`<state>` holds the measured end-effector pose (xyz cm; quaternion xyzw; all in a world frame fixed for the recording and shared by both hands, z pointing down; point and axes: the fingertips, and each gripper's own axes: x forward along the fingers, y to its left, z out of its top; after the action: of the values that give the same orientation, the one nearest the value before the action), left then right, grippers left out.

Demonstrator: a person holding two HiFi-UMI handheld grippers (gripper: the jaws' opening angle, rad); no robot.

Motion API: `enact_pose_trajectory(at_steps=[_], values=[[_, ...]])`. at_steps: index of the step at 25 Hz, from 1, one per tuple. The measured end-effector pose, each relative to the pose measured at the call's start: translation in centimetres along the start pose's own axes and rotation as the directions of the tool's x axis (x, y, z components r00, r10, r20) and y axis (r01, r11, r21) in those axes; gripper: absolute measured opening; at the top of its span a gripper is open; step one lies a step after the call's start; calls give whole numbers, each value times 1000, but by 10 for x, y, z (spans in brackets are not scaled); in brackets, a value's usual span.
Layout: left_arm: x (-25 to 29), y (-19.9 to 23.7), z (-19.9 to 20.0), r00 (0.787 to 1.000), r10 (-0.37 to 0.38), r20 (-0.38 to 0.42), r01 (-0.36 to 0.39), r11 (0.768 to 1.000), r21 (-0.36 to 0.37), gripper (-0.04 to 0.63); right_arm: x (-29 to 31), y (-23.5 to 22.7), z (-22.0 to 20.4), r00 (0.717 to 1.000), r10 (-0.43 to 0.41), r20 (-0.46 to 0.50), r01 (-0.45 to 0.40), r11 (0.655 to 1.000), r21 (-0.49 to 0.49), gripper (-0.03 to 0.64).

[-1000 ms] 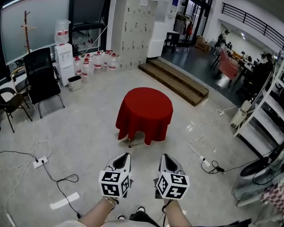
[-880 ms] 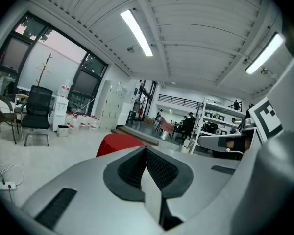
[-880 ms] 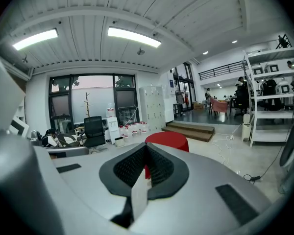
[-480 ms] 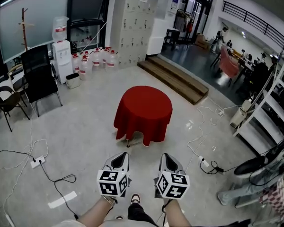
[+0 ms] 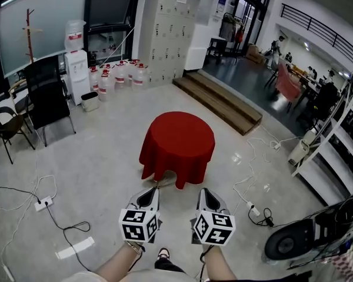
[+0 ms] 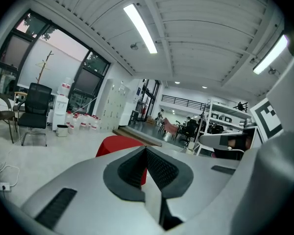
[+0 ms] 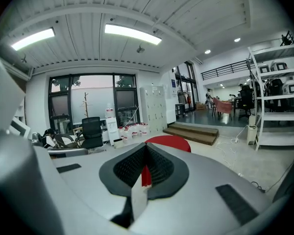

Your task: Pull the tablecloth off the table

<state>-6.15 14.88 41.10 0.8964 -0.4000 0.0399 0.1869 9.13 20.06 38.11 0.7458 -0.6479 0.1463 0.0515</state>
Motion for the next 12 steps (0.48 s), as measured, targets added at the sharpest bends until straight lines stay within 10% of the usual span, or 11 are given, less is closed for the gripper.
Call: enact_pose_trajectory(at_steps=[12], values=[[69,14,24,998,59,16,-59,998,5,15,77,-26,25,997,74,1,-74,997,-5,25]])
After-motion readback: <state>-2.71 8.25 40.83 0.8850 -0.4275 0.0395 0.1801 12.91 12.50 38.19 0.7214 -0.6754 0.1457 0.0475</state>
